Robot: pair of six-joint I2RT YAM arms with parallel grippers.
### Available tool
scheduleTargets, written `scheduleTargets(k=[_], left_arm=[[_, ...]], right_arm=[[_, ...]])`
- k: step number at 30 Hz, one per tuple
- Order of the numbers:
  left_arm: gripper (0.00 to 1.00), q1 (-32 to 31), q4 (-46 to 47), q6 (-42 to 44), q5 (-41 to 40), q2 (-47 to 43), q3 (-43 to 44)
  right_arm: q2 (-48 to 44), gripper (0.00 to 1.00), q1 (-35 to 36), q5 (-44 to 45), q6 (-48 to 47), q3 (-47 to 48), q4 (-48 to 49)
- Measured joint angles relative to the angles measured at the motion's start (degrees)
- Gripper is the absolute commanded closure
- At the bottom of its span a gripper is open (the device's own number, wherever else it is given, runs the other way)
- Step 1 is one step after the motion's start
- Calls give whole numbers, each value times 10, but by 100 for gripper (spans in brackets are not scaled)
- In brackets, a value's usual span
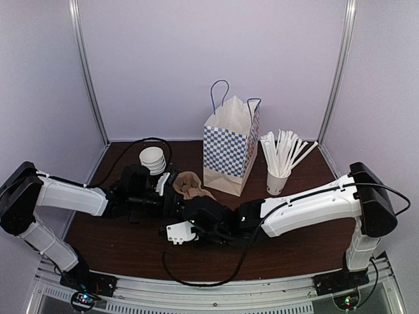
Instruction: Pack the takeout coffee
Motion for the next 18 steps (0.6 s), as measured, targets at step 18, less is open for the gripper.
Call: scheduleTargets(k=[18], left_arm=[[37, -1, 0, -6, -3, -3, -2]], right_arm=[[68, 100, 73, 275, -40, -48, 175]])
